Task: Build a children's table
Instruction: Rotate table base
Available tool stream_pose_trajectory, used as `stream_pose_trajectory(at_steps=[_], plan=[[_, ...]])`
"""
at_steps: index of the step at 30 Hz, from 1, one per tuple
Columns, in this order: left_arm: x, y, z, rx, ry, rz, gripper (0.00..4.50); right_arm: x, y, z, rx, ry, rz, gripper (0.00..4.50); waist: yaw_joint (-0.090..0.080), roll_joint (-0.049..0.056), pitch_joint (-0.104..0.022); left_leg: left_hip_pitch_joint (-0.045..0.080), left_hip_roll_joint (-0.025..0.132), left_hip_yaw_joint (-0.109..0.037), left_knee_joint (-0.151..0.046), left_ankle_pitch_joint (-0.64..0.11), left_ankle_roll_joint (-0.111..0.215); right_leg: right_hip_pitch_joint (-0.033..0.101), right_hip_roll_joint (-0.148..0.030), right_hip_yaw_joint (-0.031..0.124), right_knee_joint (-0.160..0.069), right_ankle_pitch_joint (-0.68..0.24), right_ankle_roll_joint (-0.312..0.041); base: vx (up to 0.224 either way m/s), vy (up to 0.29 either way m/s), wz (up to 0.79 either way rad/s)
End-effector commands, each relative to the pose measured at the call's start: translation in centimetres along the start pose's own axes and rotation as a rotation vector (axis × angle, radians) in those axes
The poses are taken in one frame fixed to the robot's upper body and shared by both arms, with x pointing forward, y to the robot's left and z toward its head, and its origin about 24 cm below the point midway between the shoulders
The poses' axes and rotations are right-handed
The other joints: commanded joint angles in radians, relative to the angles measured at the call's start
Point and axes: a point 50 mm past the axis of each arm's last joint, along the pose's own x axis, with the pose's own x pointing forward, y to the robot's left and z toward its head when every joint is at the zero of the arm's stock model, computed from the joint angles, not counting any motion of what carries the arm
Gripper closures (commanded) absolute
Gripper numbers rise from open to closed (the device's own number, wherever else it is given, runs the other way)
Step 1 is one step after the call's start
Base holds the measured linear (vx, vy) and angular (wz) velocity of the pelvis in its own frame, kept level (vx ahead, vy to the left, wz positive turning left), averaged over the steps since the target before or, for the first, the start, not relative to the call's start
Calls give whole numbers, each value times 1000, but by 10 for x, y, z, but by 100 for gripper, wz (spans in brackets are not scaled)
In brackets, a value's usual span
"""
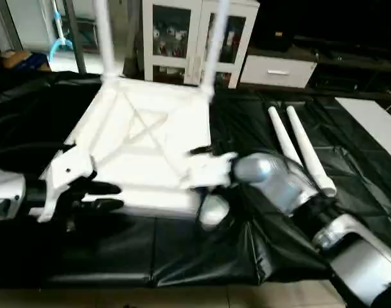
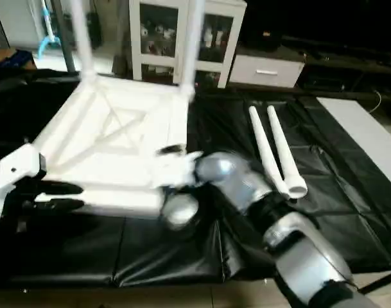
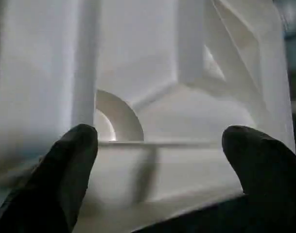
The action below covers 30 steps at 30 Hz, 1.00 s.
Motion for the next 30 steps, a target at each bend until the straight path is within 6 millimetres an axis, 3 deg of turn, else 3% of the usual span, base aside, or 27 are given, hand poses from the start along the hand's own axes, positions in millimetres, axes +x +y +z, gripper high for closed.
stream_pose_trajectory(at_steps=[1, 2, 4, 7, 9, 12, 14, 16, 19, 20, 21, 23, 24, 25, 27, 30], plan=[[21, -14, 15, 60, -54, -83, 304, -6, -14, 18, 173, -187, -83, 0, -16, 35, -38, 17, 13, -16, -96, -591, -70, 12, -39, 24, -94, -522, -89, 0, 0, 0], [27, -17, 19, 76, -70, -96, 304, -9, -17, 25, 216, -253, -100, 0, -15, 35, -43, 7, 16, -18, -100, -548, -70, 22, -42, 27, -87, -457, -106, 0, 0, 0], [46, -19, 23, 123, -98, -80, 304, -20, -24, 35, 281, -362, -131, 0, -19, 41, -46, 4, 17, -14, -98, -496, -63, 22, -38, 30, -76, -355, -136, 0, 0, 0], [60, -15, 25, 162, -126, -31, 304, -30, -29, 33, 305, -375, -176, 0, -18, 42, -44, 6, 12, -2, -90, -447, -54, 20, -37, 35, -79, -345, -142, 0, 0, 0], [68, -12, 26, 188, -139, 5, 304, -38, -31, 21, 308, -316, -216, 0, -19, 44, -45, 3, 9, 1, -86, -422, -55, 21, -36, 35, -82, -369, -135, 0, 0, 0], [78, -1, 26, 235, -136, 110, 304, -53, -33, -9, 338, -140, -333, 0, -15, 47, -49, 7, 8, 6, -81, -381, -57, 18, -32, 37, -80, -316, -147, 0, 0, 0], [81, 4, 25, 246, -131, 152, 304, -62, -33, -20, 373, -81, -391, 0, -11, 42, -59, -1, 6, 9, -77, -298, -50, 33, -31, 37, -66, -205, -168, 0, 0, 0], [84, 4, 22, 239, -121, 151, 304, -70, -30, -29, 407, -37, -420, 0, -10, 45, -65, -8, 5, 11, -71, -208, -38, 42, -32, 37, -52, -99, -191, 61, 7, -1], [83, -4, 18, 226, -124, 81, 304, -84, -19, -41, 435, 20, -435, 0, -11, 48, -78, -17, -1, 14, -57, -31, -7, 56, -26, 37, -29, 150, -230, 66, 7, -4], [83, -4, 19, 225, -130, 85, 304, -85, -19, -42, 442, 20, -444, 0, -8, 49, -78, -16, -1, 15, -55, -6, 3, 56, -26, 38, -28, 191, -235, 89, 1, -4], [85, -3, 22, 212, -184, 128, 304, -96, -22, -47, 517, 11, -531, 0, -10, 59, -75, -13, 0, 18, -56, -16, 18, 54, -25, 38, -29, 210, -252, 56, -5, -1], [87, -2, 25, 200, -219, 154, 304, -102, -25, -48, 560, 2, -580, 0, -10, 56, -73, -11, 2, 20, -59, -58, 18, 54, -25, 38, -34, 159, -262, 0, 0, 0], [90, 1, 29, 184, -270, 198, 304, -110, -29, -51, 611, -5, -642, 0, -10, 65, -71, -10, 4, 20, -60, -77, 14, 53, -27, 38, -36, 134, -261, 0, 0, 0], [94, 4, 34, 123, -351, 245, 304, -123, -37, -55, 716, -22, -721, 0, -11, 64, -67, -6, 6, 21, -61, -116, 7, 51, -27, 38, -43, 77, -257, 0, 0, 0], [96, 4, 36, 108, -370, 241, 304, -130, -42, -57, 761, -23, -751, 0, -10, 63, -62, 0, 7, 22, -65, -196, -6, 48, -28, 39, -55, -61, -239, 0, 0, 0], [100, -3, 38, 103, -373, 174, 304, -138, -49, -60, 820, -14, -764, 0, -11, 64, -56, 3, 5, 21, -67, -252, -17, 42, -29, 38, -68, -197, -203, 0, 0, 0]])
